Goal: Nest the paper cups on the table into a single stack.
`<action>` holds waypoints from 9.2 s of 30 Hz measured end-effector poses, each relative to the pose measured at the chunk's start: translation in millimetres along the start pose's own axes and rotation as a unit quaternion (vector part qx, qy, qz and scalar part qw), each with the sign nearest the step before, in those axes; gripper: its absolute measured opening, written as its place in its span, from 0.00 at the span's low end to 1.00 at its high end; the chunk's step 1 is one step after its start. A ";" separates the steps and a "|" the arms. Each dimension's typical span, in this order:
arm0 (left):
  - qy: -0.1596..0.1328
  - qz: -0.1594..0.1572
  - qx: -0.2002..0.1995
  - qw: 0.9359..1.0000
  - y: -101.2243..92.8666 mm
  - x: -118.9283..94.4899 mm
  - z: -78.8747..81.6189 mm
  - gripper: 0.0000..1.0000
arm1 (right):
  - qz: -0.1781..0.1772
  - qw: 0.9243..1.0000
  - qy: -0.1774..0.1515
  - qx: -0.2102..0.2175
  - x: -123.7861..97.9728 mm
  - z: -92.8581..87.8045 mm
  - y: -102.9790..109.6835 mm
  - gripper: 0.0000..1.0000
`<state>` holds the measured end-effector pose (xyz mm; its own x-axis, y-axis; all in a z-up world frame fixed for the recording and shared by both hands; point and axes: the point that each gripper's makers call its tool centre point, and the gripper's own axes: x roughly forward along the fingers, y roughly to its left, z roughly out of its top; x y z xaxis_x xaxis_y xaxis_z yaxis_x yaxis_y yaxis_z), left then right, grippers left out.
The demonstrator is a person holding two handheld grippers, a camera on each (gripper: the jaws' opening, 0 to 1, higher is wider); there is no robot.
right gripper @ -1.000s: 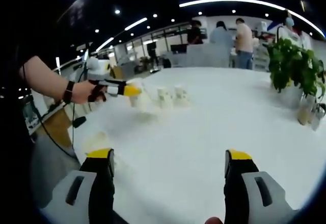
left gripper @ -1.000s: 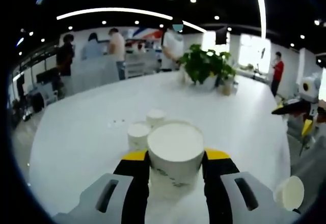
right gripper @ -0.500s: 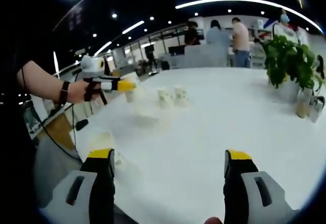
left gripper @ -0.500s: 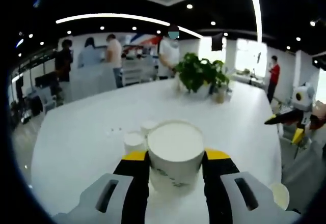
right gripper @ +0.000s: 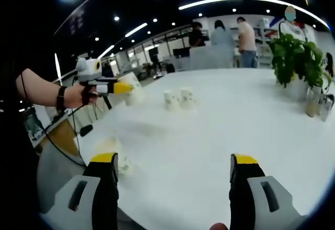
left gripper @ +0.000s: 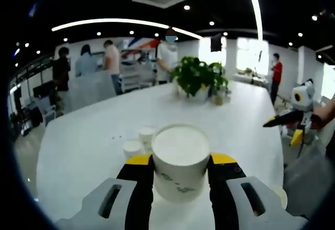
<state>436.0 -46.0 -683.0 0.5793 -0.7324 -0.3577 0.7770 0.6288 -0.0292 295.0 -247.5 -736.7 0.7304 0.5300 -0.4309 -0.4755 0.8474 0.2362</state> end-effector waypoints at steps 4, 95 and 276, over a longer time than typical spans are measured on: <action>-0.006 0.005 0.000 1.000 -2.5 -5.0 4.0 0.39 | 0.003 1.000 -0.001 0.005 0.9 -1.6 3.0 0.86; -0.056 -0.172 -0.022 0.983 -116.0 -29.2 38.3 0.39 | 0.245 0.961 -0.087 0.097 38.9 74.4 114.0 0.35; -0.095 -0.015 -0.028 0.995 -53.7 -102.4 -7.4 0.98 | 0.297 0.948 0.058 -0.093 21.1 105.8 148.7 0.00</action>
<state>333.1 -2.8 -651.7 0.5971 -0.7833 -0.1732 0.7822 0.6163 -0.0907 291.5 -106.8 -618.5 0.2519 0.8962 -0.3652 -0.8724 0.3736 0.3152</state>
